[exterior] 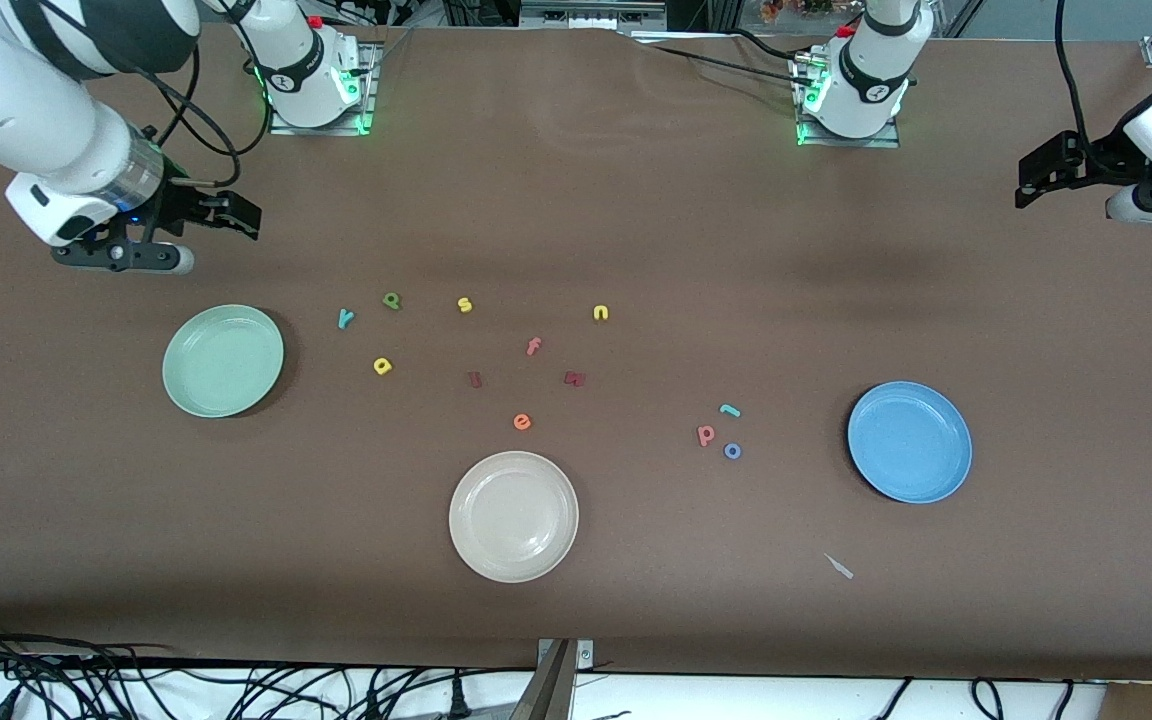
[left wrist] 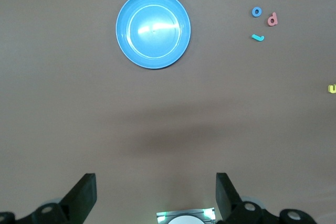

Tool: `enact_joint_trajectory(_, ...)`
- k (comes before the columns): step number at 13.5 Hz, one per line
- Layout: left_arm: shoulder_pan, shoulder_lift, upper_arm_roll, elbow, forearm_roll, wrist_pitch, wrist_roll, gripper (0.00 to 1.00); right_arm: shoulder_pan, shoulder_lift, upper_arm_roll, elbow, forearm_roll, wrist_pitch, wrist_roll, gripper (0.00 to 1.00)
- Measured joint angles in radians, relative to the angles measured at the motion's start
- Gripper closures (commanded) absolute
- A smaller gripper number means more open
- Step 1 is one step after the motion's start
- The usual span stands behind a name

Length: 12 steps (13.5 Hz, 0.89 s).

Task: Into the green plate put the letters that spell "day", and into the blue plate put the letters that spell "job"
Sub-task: 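Reach the right gripper toward the teal letter beside the green plate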

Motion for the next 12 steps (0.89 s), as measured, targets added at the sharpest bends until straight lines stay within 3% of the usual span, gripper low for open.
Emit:
enact_joint_trajectory(6, 0.001, 0.0, 0.0, 0.0, 0.0, 0.0, 0.0, 0.0, 0.0, 0.016, 0.032, -0.165, 0.0, 0.204, 0.027, 0.0)
enact_joint_trajectory(12, 0.001, 0.0, -0.002, 0.0, 0.0, 0.0, 0.0, 0.0, 0.0, 0.148, 0.035, -0.257, 0.001, 0.431, 0.073, 0.0)
